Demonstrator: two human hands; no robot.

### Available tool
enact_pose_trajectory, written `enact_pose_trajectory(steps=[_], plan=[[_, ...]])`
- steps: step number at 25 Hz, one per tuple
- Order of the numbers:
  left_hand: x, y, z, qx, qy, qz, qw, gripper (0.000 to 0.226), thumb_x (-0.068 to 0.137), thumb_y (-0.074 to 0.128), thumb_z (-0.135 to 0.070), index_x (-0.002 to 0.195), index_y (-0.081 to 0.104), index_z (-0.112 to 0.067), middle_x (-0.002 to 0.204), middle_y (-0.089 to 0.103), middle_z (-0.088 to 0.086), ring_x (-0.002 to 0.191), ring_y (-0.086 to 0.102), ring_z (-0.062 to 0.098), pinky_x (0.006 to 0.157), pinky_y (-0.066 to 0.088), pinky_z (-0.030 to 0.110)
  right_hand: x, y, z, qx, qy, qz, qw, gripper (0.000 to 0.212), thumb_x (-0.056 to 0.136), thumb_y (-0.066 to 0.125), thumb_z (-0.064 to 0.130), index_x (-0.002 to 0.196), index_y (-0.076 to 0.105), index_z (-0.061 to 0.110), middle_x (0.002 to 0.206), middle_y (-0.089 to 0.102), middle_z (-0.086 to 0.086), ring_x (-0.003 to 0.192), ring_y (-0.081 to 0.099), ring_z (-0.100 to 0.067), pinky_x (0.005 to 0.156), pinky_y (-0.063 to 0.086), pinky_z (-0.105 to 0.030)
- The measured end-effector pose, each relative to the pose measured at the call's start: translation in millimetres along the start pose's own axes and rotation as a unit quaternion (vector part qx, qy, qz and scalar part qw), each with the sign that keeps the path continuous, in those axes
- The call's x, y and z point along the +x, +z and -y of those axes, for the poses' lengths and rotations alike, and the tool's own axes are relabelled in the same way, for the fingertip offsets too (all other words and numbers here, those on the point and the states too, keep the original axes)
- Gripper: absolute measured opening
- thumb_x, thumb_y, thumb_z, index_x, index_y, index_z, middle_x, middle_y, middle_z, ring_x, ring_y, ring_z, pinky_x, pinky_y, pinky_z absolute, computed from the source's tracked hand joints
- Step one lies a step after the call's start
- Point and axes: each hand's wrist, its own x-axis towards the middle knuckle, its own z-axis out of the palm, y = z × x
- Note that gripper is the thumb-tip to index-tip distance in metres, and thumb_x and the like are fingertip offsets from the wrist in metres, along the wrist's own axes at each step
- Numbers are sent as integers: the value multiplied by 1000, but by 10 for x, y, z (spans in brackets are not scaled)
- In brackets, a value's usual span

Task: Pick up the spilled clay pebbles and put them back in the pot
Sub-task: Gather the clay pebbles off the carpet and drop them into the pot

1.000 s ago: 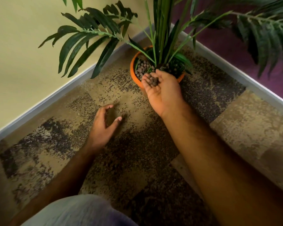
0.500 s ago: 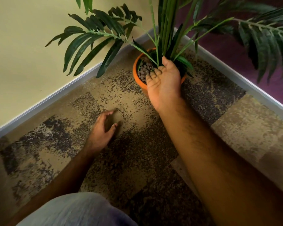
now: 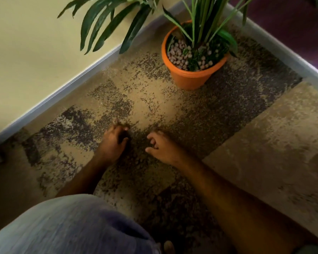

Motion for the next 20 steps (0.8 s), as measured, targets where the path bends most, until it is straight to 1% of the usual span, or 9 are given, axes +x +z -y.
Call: enact_pose_trajectory(steps=[2, 3, 6, 8, 10, 12, 15, 18, 20], plan=[[-172, 44, 85, 17, 21, 3, 1000, 36, 94, 68, -18, 129, 63, -13, 132, 58, 15, 121, 55, 34, 103, 47, 45, -7, 231, -93, -85, 8, 45, 995, 50, 92, 66, 31, 138, 47, 22, 148, 39, -8, 128, 49, -25, 101, 46, -39], [-267, 75, 116, 8, 34, 6, 999, 36, 93, 69, -19, 128, 65, -12, 128, 59, 15, 117, 57, 34, 100, 49, 43, -22, 332, -103, -123, 1, 53, 991, 53, 91, 67, 33, 138, 46, 22, 150, 35, -7, 134, 43, -28, 105, 44, -44], [-534, 171, 127, -48, 48, 39, 997, 40, 93, 70, -21, 132, 63, -14, 118, 53, 8, 107, 56, 24, 91, 50, 34, -86, 581, -41, -190, -46, 51, 979, 60, 87, 72, 35, 138, 44, 20, 150, 30, -7, 138, 33, -31, 109, 40, -47], [-645, 216, 105, -54, 67, 63, 994, 48, 88, 68, -21, 135, 61, -16, 116, 50, 4, 103, 55, 21, 87, 52, 32, -106, 689, 34, -221, -74, 48, 971, 62, 87, 72, 30, 140, 42, 19, 148, 33, -7, 137, 33, -31, 106, 42, -47], [-667, 255, 101, -17, 101, 69, 992, 52, 81, 68, -16, 133, 63, -11, 114, 52, 8, 101, 56, 25, 84, 52, 36, -90, 717, 89, -258, -108, 27, 960, 51, 90, 68, 21, 135, 45, 17, 138, 40, -9, 127, 41, -31, 98, 46, -44], [-674, 274, 92, 1, 125, 62, 990, 39, 81, 72, -7, 120, 66, -5, 109, 54, 12, 96, 56, 28, 79, 51, 37, -77, 685, 120, -254, -127, 16, 959, 42, 91, 64, 11, 130, 49, 16, 130, 46, -9, 119, 47, -29, 92, 46, -41], [-675, 269, 78, -8, 152, 60, 987, 19, 84, 73, 1, 101, 67, -3, 101, 54, 10, 88, 56, 25, 73, 47, 30, -68, 606, 158, -232, -125, 16, 964, 37, 89, 65, 8, 123, 53, 15, 124, 52, -9, 115, 52, -28, 91, 46, -38], [-641, 253, 38, -40, 114, 58, 991, 20, 83, 70, 4, 96, 63, -9, 98, 51, 5, 83, 54, 21, 70, 43, 26, -38, 513, 181, -231, -108, 14, 967, 30, 89, 67, 12, 116, 57, 15, 119, 55, -8, 111, 56, -29, 84, 47, -36], [-602, 260, 9, -35, 101, 68, 992, 20, 84, 68, 1, 96, 61, -12, 99, 50, 2, 83, 52, 20, 69, 43, 29, -61, 502, 158, -250, -113, 31, 961, 38, 88, 69, 14, 124, 58, 19, 130, 52, -8, 119, 52, -29, 92, 48, -38]])
